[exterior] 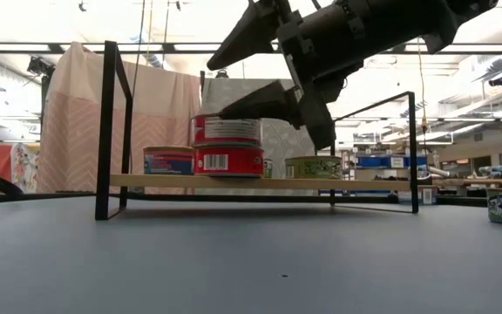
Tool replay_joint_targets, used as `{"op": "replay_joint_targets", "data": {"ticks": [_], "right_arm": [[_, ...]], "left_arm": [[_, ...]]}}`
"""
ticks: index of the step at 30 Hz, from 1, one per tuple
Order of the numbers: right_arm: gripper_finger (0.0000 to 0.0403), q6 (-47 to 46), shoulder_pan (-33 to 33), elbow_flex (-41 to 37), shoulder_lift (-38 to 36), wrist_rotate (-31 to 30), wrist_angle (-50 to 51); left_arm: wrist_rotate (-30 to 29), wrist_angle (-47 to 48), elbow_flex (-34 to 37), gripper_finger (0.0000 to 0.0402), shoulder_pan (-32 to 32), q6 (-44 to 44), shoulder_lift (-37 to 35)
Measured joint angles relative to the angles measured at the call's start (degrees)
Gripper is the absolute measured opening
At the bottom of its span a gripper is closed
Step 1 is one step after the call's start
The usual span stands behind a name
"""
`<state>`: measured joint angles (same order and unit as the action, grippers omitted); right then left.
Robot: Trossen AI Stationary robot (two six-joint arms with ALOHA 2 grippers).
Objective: Stack canned seafood by type on shelf
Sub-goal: Stack the red tuna can on top of the red tuna can on the shelf, then put the blue/pink tuna can on the shelf
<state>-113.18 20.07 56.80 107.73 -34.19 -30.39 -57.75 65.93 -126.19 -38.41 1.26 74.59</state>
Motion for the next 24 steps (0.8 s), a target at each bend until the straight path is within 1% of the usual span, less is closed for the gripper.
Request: {"op": "replay_joint_targets", "data": {"ticks": [4, 11, 16, 17, 19, 21, 23, 24], "right_arm": [[0.0302, -2.1, 0.2, 0.0, 0.0, 1.5, -0.5], [0.0302, -1.9, 0.0, 0.0, 0.0, -0.7, -0.5], [0.0302, -0.4, -0.2, 0.0, 0.0, 0.4, -1.8], [0.0302, 1.1, -0.2, 0.0, 0.0, 1.2, -2.8], [0.0301, 7.2, 0.0, 0.0, -0.6, 3.2, -5.7], [0.0294, 17.5, 0.1, 0.0, -2.4, 6.6, -8.0], [0.0283, 27.5, 0.1, 0.0, -5.7, 9.5, -7.7], [0.0277, 32.3, 0.0, 0.0, -7.7, 10.0, -6.6]], "left_arm": [[0.0, 0.0, 0.0, 0.0006, 0.0, 0.0, 0.0], [0.0, 0.0, 0.0, 0.0006, 0.0, 0.0, 0.0], [0.0, 0.0, 0.0, 0.0006, 0.0, 0.0, 0.0], [0.0, 0.0, 0.0, 0.0006, 0.0, 0.0, 0.0], [0.0, 0.0, 0.0, 0.0006, 0.0, 0.0, 0.0], [0.8, 0.1, 0.0, 0.0006, 0.0, 0.1, 0.0], [3.0, 0.1, 0.0, 0.0006, 0.0, 1.6, 0.0], [3.8, 0.0, 0.0, 0.0006, 0.0, 2.5, 0.0]]}}
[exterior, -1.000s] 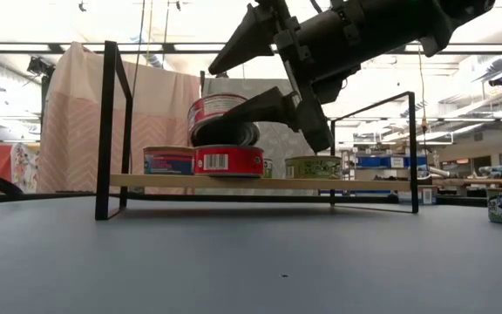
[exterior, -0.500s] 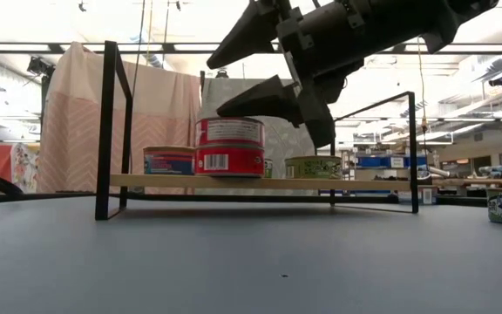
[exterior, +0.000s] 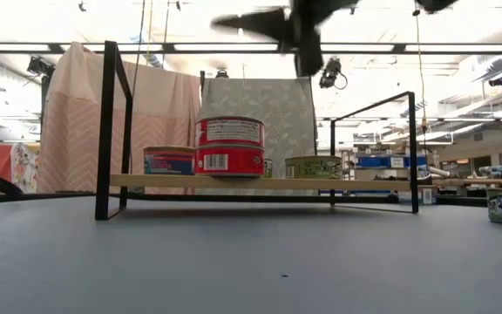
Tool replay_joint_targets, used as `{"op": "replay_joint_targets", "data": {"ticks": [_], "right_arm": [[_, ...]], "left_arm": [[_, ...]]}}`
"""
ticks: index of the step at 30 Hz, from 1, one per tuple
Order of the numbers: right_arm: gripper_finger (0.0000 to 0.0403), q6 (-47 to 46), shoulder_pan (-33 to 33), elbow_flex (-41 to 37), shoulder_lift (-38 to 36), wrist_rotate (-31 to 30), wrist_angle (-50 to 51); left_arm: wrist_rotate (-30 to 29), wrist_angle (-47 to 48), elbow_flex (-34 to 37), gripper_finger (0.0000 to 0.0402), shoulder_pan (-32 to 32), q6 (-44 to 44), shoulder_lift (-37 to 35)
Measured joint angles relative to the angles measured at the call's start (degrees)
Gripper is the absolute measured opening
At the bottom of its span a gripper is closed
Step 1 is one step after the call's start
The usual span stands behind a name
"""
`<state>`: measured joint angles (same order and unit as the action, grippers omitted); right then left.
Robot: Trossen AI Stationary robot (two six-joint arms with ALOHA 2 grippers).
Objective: Stack canned seafood by type on shelf
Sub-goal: Put the blue/pink tuna can on the shelf
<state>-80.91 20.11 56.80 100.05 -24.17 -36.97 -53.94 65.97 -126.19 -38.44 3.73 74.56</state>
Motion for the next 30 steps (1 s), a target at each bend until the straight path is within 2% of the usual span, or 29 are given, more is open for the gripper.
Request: {"op": "replay_joint_targets", "data": {"ticks": [2, 4, 8, 11, 14, 18, 21, 25, 30], "right_arm": [[0.0262, 8.2, -0.1, 0.0, -4.7, 0.2, 4.7], [0.0247, 14.7, -0.2, 0.8, -10.1, 0.2, 14.2], [0.0215, 22.8, -1.0, 6.8, -20.0, 0.9, 47.6], [0.0194, 27.2, -2.4, 13.1, -23.6, 0.9, 72.6], [0.0173, 32.6, -4.3, 18.3, -25.7, -0.9, 87.1], [0.0137, 35.6, -8.4, 20.9, -28.1, -7.9, 98.0], [0.0092, 35.3, -13.4, 20.4, -30.0, -13.1, 104.7], [0.0017, 34.4, -22.4, 17.4, -32.0, -13.9, 110.6], [0.0011, 34.1, -34.6, 9.9, -35.1, -13.8, 110.4]], "left_arm": [[1.6, 0.0, 0.0, 0.0006, 0.0, 1.4, 0.0], [2.8, -0.2, 0.0, 0.0006, 0.0, 2.3, 0.0], [3.2, -0.2, 0.0, 0.0006, 0.0, 3.5, 0.0], [3.2, -0.4, 0.0, 0.0006, 0.1, 3.5, 0.1], [3.2, -1.1, 0.0, 0.0006, 0.2, 3.5, 0.8], [3.2, -2.7, 0.0, 0.0006, 0.2, 4.3, 2.6], [2.9, -3.5, 0.0, 0.0006, 0.2, 5.4, 4.3], [-0.1, -5.6, 0.0, 0.0006, 0.2, 7.3, 6.8], [-3.5, -11.9, 0.0, 0.0006, 0.2, 9.7, 7.7]]}}
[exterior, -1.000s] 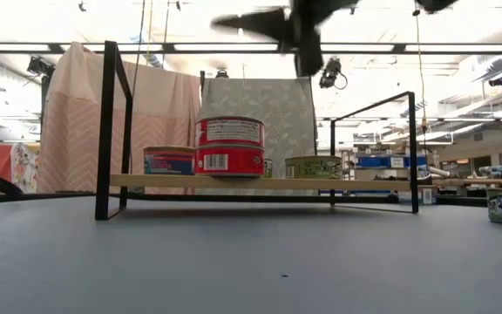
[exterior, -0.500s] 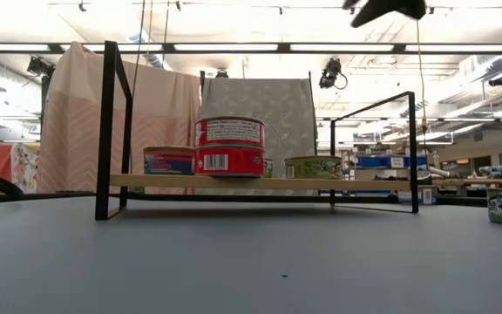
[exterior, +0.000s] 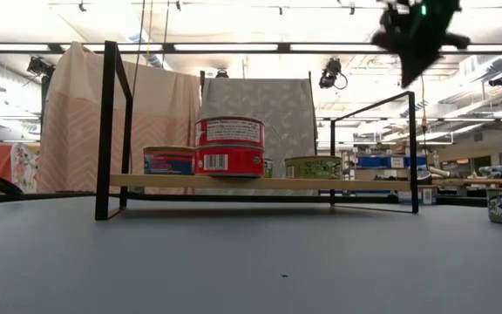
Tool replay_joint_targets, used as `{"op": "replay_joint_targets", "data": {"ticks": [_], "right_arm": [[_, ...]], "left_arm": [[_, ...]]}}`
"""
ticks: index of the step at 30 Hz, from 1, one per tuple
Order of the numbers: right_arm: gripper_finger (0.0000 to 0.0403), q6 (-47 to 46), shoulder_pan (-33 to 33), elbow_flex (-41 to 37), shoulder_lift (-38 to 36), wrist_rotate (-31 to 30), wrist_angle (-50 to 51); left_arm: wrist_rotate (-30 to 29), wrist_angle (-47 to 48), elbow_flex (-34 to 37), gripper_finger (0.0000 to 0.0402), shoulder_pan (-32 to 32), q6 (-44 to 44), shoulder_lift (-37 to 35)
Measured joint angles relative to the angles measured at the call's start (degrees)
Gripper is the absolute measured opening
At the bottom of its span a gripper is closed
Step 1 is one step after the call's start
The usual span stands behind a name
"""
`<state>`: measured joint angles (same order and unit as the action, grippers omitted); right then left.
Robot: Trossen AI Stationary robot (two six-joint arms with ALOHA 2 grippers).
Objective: Stack canned seafood by type on shelf
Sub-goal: Put the blue/pink tuna can on the shelf
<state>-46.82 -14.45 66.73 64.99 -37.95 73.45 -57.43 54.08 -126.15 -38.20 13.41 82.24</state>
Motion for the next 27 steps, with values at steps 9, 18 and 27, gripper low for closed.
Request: {"op": "replay_joint_targets", "data": {"ticks": [9, 18, 27], "right_arm": [[0.0004, 3.8, -20.9, -17.5, -7.1, 10.4, -21.4], [0.0002, 12.6, -38.8, -23.8, -4.4, 23.3, -32.2], [0.0001, 14.9, -40.0, -23.9, -4.2, 27.7, -30.8]], "left_arm": [[-2.4, -3.7, 0.0, 0.0006, 0.0, 0.1, -0.3], [-2.4, -5.3, 0.0, 0.0006, 0.0, 0.1, -0.4], [-2.4, -10.5, 0.0, 0.0006, 0.0, 5.8, -0.4]]}}
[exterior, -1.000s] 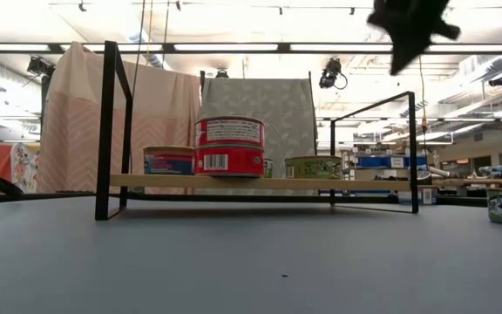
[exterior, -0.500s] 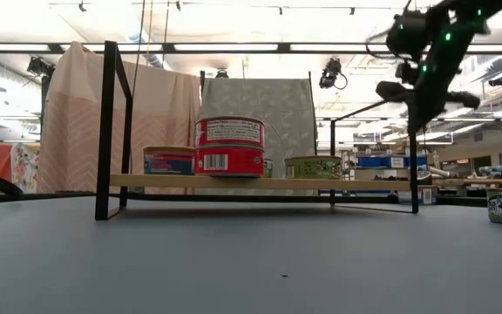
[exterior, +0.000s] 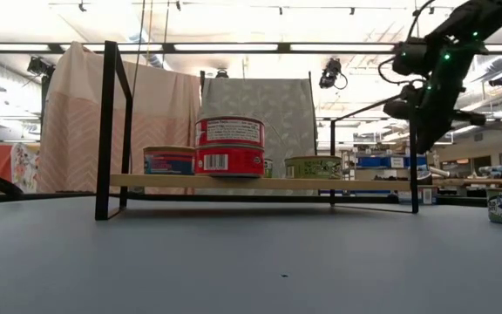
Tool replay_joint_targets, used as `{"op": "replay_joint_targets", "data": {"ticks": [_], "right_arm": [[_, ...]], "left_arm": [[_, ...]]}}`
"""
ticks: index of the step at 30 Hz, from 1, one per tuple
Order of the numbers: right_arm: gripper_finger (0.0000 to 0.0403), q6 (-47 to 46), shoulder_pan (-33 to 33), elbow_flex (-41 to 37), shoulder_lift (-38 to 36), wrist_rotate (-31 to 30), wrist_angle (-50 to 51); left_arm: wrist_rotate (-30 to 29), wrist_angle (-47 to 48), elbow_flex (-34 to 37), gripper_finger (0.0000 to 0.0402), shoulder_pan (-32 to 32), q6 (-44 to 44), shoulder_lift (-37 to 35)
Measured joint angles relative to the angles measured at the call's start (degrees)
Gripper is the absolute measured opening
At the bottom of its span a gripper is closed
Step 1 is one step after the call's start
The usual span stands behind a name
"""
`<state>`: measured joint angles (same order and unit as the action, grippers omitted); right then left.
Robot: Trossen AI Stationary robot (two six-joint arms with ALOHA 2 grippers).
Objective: Stack canned seafood by type on shelf
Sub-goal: Put the blue/pink tuna can on the shelf
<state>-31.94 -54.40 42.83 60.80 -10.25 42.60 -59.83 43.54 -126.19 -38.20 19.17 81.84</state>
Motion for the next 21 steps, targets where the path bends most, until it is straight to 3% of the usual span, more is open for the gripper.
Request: {"op": "replay_joint_targets", "data": {"ticks": [4, 7, 9, 13, 18, 21], "right_arm": [[0.0000, -2.9, -2.9, 0.0, -0.7, 10.8, -3.0], [0.0000, -6.1, -4.0, 0.0, -0.6, 19.7, -13.6], [0.0000, -11.2, -3.9, 0.0, -0.5, 19.3, -21.6], [0.0000, -18.8, -5.4, 0.1, 1.0, 11.4, -29.6], [0.0000, -24.2, -10.0, 0.0, 9.1, 17.8, -31.8], [0.0001, -28.9, -11.1, 0.0, 14.1, 17.9, -34.0]], "left_arm": [[0.3, -0.8, 0.0, 0.0006, 0.0, 1.7, 0.0], [1.2, -0.8, 0.0, 0.0006, 0.0, 1.8, 0.0], [1.8, -0.8, 0.0, 0.0006, 0.0, 1.8, 0.0], [2.0, -0.9, 0.0, 0.0006, 0.0, 1.6, 0.0], [2.1, -0.9, 0.0, 0.0006, 0.0, 1.3, 0.0], [2.1, -0.8, 0.0, 0.0006, 0.0, 1.2, 0.0]]}}
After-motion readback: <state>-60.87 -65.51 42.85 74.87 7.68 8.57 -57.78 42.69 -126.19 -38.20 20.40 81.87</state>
